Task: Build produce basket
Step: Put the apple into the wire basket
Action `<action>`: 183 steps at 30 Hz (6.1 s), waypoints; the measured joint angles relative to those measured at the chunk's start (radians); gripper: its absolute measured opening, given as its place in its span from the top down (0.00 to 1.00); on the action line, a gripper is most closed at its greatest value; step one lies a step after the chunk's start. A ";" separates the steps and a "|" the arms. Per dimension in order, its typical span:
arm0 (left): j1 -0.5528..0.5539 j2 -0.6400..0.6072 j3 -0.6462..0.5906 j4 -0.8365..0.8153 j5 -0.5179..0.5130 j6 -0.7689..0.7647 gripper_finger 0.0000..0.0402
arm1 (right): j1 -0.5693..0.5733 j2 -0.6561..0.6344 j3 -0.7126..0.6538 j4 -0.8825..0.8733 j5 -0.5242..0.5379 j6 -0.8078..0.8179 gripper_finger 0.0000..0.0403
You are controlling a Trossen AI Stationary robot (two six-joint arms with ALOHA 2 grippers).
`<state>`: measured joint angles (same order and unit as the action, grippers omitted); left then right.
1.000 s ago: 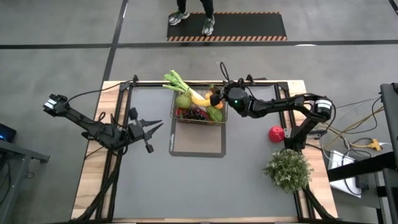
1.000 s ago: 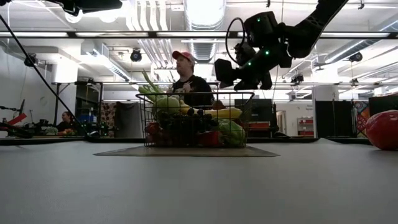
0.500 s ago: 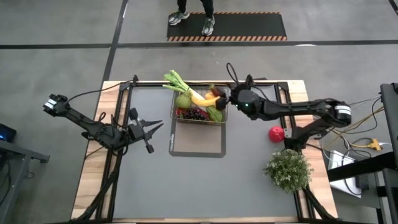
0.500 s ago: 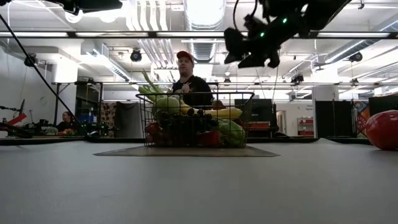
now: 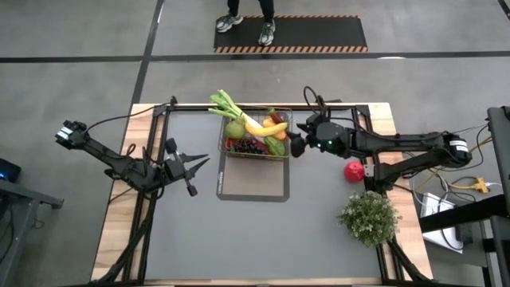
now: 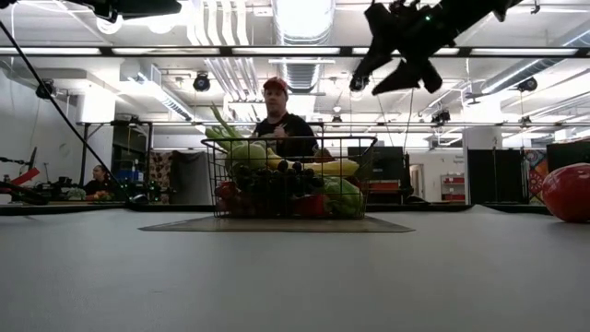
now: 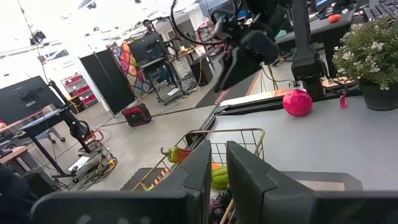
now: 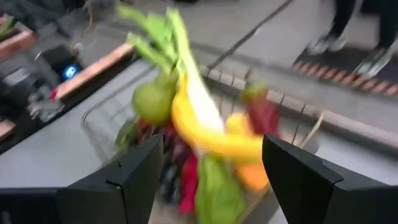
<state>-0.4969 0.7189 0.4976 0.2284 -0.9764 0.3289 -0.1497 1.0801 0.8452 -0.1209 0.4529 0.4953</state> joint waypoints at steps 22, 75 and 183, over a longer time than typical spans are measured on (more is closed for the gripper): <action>0.000 0.000 0.000 0.001 0.000 0.002 0.92 | 0.001 0.044 0.172 -0.771 -0.430 0.351 0.40; 0.000 0.000 0.000 0.001 0.000 0.049 0.92 | -0.113 0.153 -0.045 -1.283 -0.506 0.634 0.10; 0.000 0.149 0.000 0.394 0.037 0.055 0.92 | 0.027 -0.082 -0.421 0.760 -0.806 -0.205 0.24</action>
<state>-0.4969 0.8676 0.4980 0.6228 -0.9397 0.3840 -0.1228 0.9978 0.4245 0.6390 -0.3528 0.2900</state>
